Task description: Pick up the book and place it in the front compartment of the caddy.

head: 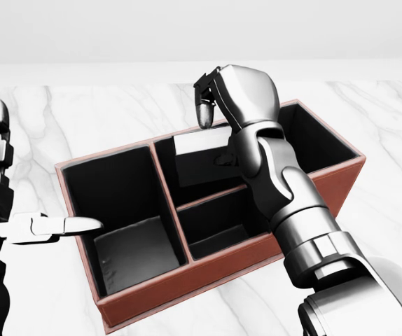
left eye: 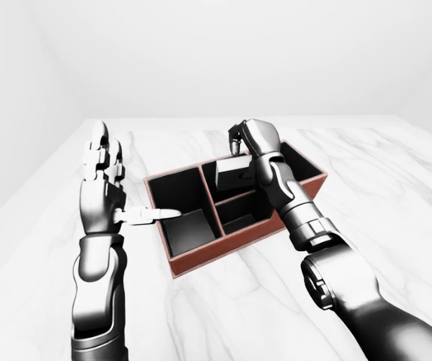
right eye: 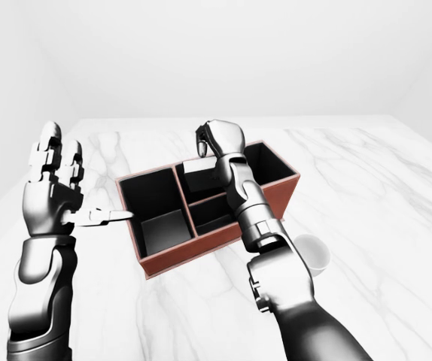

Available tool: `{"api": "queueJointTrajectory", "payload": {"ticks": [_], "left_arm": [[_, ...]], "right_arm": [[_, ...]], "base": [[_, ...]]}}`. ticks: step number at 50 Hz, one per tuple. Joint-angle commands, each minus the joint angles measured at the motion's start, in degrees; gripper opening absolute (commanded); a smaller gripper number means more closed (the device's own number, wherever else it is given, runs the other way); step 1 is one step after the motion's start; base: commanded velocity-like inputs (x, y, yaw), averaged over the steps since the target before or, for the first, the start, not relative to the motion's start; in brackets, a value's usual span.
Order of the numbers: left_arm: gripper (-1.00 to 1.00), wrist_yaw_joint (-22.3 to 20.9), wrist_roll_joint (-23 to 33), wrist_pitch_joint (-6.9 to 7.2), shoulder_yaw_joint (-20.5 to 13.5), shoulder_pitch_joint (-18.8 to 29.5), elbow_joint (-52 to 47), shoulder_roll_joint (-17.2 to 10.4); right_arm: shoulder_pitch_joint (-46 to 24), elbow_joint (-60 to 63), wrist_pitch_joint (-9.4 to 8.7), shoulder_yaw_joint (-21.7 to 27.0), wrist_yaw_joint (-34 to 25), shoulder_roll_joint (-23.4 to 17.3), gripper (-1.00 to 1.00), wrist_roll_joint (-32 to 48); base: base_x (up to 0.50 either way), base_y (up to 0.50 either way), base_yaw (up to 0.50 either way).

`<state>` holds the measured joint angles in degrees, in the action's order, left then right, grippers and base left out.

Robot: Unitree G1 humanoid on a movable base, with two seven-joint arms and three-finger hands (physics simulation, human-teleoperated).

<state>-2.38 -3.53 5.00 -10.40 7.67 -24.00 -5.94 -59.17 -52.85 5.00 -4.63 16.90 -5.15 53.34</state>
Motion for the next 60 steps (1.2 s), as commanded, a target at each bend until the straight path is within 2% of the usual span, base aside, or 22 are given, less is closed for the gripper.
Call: {"api": "queueJointTrajectory", "payload": {"ticks": [1,60], "left_arm": [[1.00,0.2,-0.5,0.00,-0.5,0.4,0.1,-0.4],[1.00,1.2,-2.3,0.00,-2.3,2.4,2.6,-2.1]], "right_arm": [[-0.3,1.1,0.00,1.0,2.1,-0.1,-1.00,0.3],[0.7,-1.9,0.00,-0.1,6.2,1.2,-1.00,3.9]], "base": [[0.00,0.00,0.00],[0.00,0.00,0.00]]}}
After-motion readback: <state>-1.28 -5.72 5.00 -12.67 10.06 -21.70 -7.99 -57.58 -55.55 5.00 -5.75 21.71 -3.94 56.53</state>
